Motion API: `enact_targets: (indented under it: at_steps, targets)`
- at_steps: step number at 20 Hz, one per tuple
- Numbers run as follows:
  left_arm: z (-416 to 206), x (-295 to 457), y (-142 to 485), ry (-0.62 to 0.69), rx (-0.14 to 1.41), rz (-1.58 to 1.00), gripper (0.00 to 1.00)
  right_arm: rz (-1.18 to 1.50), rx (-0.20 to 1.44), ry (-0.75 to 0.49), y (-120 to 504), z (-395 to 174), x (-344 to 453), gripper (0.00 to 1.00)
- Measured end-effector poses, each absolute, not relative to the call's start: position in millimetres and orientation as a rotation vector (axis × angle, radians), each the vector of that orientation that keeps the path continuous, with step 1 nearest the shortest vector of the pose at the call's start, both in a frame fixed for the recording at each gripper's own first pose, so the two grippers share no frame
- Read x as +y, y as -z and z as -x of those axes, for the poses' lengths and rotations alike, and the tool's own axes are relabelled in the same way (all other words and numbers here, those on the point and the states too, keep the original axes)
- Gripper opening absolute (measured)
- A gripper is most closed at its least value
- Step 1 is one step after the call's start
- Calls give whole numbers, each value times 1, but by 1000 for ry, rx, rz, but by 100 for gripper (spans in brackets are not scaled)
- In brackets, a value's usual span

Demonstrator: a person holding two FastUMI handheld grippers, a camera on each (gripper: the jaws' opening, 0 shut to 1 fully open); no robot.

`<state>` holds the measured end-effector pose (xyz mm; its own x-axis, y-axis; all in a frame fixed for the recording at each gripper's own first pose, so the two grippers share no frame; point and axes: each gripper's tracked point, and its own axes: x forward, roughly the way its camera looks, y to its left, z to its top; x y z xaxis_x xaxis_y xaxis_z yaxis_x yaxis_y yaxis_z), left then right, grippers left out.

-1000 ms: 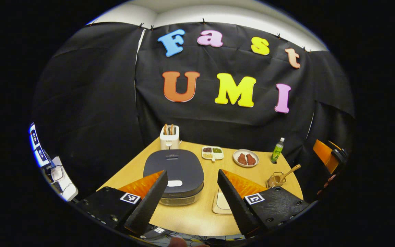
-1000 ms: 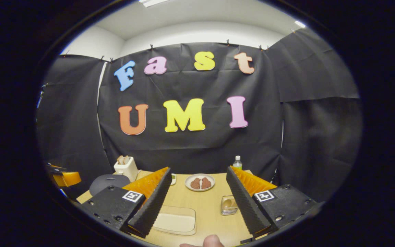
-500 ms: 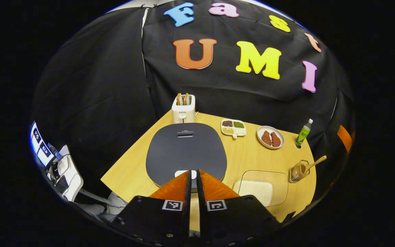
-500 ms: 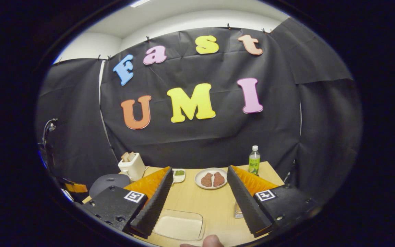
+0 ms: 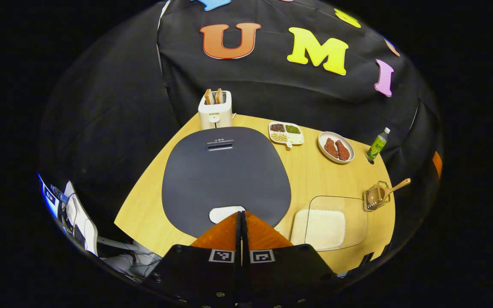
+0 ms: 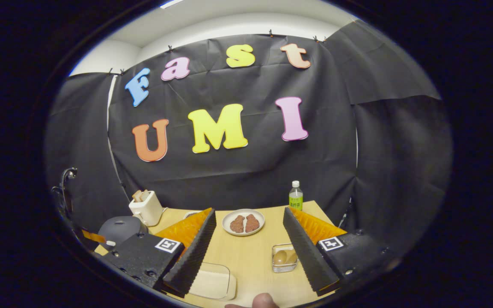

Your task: Close the left gripper, press the button to open the rice cooker; take a wooden spoon from the chopstick holder with the right hand, scoop a spoonful of rice and pour it into the rice cooker, then put the wooden spoon back into the chopstick holder.

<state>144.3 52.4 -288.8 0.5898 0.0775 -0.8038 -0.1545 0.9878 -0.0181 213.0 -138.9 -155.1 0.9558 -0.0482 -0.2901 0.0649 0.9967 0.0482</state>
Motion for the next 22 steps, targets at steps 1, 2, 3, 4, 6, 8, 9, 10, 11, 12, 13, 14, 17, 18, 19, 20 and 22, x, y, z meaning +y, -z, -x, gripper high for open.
enact_targets:
  at_steps: [1,2,3,4,6,8,9,10,11,12,13,14,17,18,19,20,22]
  targets:
    - [-148,53,291,-141,938,97,0,-56,296,71,157,-211,-145,97]
    - [-150,55,294,-143,944,102,0,-56,297,83,157,-210,-150,100]
    - [-152,57,297,-147,948,103,0,-55,298,91,157,-209,-154,97]
    - [-154,61,300,-155,956,110,0,-51,300,98,157,-207,-158,100]
    - [-152,61,305,-159,974,136,0,-43,297,108,155,-205,-165,97]
    - [-148,64,315,-163,1002,139,0,-42,279,121,148,-204,-170,97]
    - [-148,64,312,-156,997,130,0,-42,277,126,148,-203,-172,97]
    - [-150,65,315,-148,983,122,0,-46,277,128,149,-202,-174,100]
    - [-148,65,319,-156,988,132,0,-53,282,129,151,-200,-174,97]
    - [-144,64,321,-155,1016,144,0,-58,289,131,154,-197,-174,100]
    - [-140,65,313,-151,992,144,0,-61,296,133,158,-194,-175,100]
    - [-144,64,317,-155,1022,159,0,-65,302,133,160,-192,-175,100]
    - [-147,65,317,-149,1027,125,0,-72,299,148,157,-184,-180,100]
    - [-148,66,313,-142,1011,101,0,-70,291,153,153,-182,-182,97]
    - [-149,65,307,-140,995,81,0,-66,278,160,147,-181,-186,97]
    - [-153,65,298,-145,958,65,0,-61,266,168,143,-180,-190,97]
    - [-164,71,269,-158,864,46,0,-59,245,183,135,-179,-196,97]
